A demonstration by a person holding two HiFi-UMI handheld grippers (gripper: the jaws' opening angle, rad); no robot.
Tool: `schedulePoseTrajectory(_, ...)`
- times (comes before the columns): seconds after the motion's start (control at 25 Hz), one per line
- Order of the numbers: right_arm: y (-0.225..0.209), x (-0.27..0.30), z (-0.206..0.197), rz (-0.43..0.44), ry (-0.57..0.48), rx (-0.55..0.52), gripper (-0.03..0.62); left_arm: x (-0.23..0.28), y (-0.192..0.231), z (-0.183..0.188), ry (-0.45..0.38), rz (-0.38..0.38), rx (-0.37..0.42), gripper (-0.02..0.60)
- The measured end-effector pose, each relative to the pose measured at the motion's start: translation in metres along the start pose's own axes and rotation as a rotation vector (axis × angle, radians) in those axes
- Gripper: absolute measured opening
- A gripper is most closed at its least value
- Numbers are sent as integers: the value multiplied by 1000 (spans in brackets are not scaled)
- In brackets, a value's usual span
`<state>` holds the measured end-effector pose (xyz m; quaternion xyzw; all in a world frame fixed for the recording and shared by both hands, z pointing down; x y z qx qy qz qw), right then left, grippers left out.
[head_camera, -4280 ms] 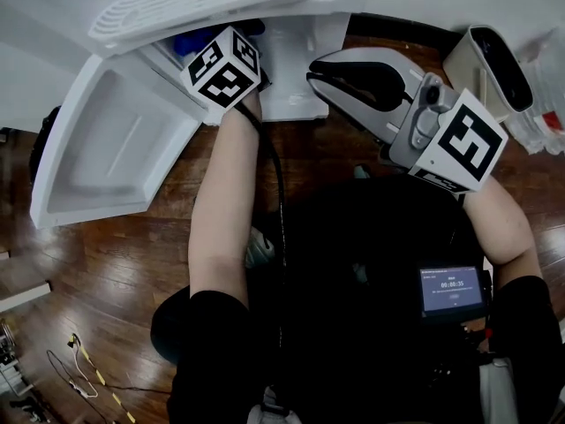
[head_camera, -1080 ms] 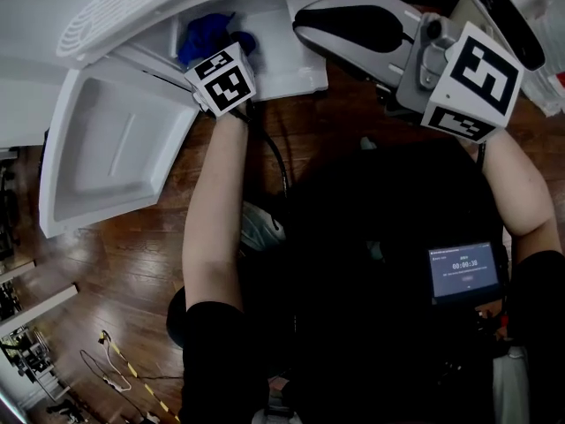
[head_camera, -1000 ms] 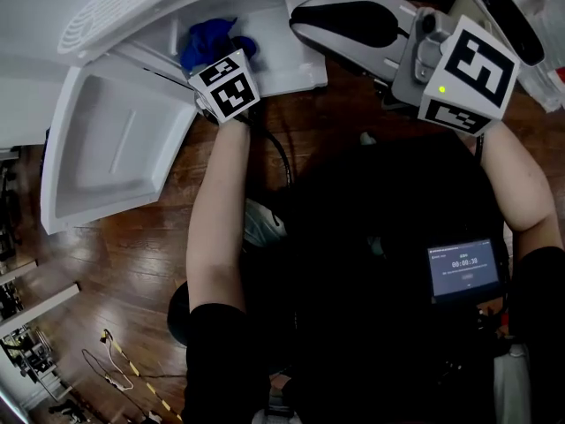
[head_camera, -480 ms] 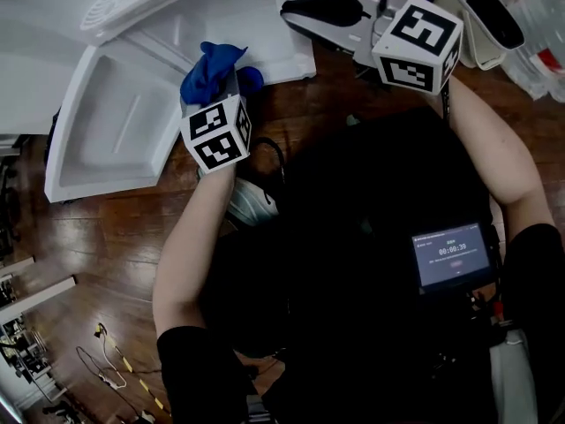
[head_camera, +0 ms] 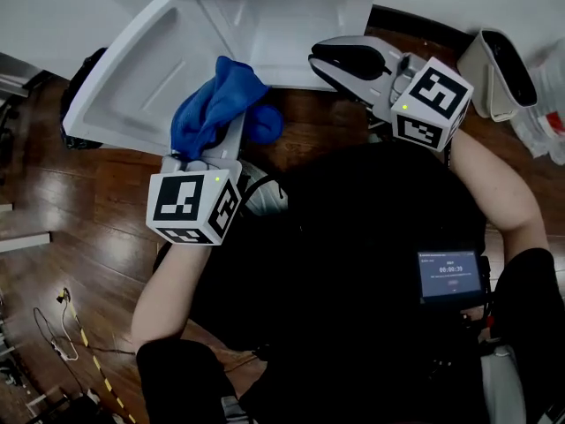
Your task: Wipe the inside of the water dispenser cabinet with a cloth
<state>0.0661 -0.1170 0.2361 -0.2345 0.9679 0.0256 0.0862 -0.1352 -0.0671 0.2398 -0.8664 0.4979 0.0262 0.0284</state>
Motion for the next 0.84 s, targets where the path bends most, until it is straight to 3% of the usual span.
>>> schedulePoseTrajectory(0.36,42,31,12,76,-8,-33,37,-12,-9,19,-47,-39,45,153)
schedulePoseTrajectory(0.56,25,14,-3,50,-17,-3,37,-1,-18,16,-65,-58,50,154)
schedulePoseTrajectory(0.84,36,23,-6,79,-9,-95,37,-12,-12,12,-61,-62,75,155)
Point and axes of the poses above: the fingertips, and each gripper's own axes: x forward along the fingers, y to its left, z out of its top, the point moved 7 cm from there along -x, backward along the fingers, and after that the axes turned 13 degrees about -y, right-handed, at the moved point
